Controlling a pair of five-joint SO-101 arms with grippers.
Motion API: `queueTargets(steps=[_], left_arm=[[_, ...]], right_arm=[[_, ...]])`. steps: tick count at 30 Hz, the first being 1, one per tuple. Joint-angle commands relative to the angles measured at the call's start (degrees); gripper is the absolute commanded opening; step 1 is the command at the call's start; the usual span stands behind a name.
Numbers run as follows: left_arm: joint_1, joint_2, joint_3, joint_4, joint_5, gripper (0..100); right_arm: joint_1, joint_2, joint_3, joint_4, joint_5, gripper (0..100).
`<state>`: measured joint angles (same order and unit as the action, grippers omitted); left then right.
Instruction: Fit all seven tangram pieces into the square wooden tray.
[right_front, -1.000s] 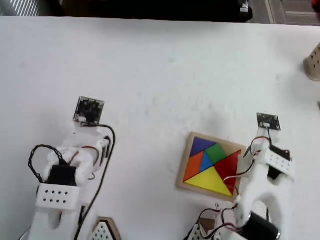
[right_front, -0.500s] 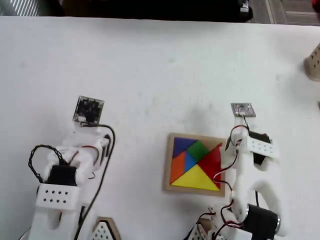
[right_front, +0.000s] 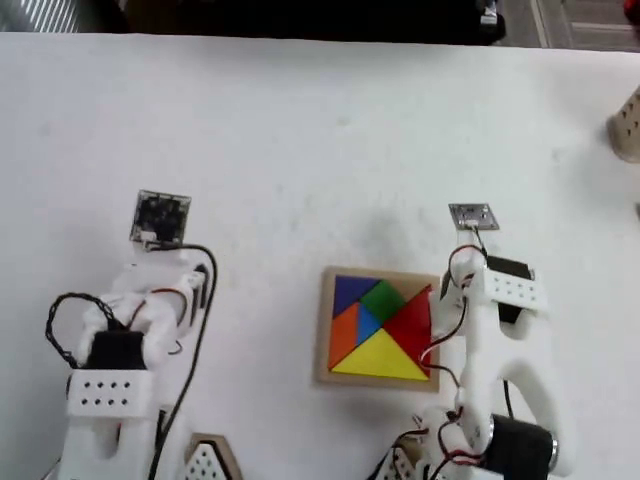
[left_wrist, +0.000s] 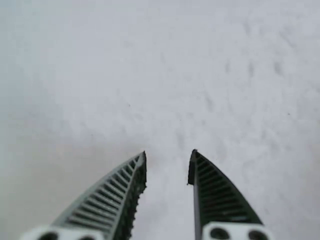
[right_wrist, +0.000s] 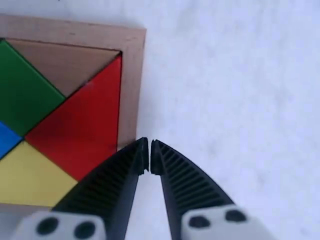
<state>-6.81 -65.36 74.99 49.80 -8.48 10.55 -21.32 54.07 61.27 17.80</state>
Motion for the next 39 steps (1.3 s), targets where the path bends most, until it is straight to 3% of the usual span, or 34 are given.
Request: queueTargets(steps=[1,9,14,21,27,29,35,39], left_arm=[[-4.0,-1.45,-1.67,-1.93,0.62,15],[-5.58,-1.45,-0.7,-1.41,-0.88,15],[-7.78,-3.65,1.58,0.35,-6.15,15],[-8.22,-21.85,10.29,9.58,-6.24,15],[-8.48,-40.31,20.04,13.89,-5.89,15],[-8.48,-39.96,20.13,14.77,-6.15,15],[-8.57,-38.2,22.07,15.3,-5.89,15],[-8.22,-38.2,22.07,21.63,-5.89,15]], right_arm=[[3.03,-11.03,0.97,1.89,3.96,1.8],[3.82,-42.59,20.84,-3.91,7.3,1.7],[-1.98,-60.97,32.0,-3.21,7.47,1.7],[-6.37,-82.24,39.65,6.11,7.65,1.8],[-6.11,-80.13,38.77,12.53,7.65,1.8],[-4.35,-80.13,40.7,11.82,7.56,1.8],[11.74,-80.13,42.81,10.33,7.65,1.8],[16.13,-80.13,42.81,10.33,7.65,1.8]])
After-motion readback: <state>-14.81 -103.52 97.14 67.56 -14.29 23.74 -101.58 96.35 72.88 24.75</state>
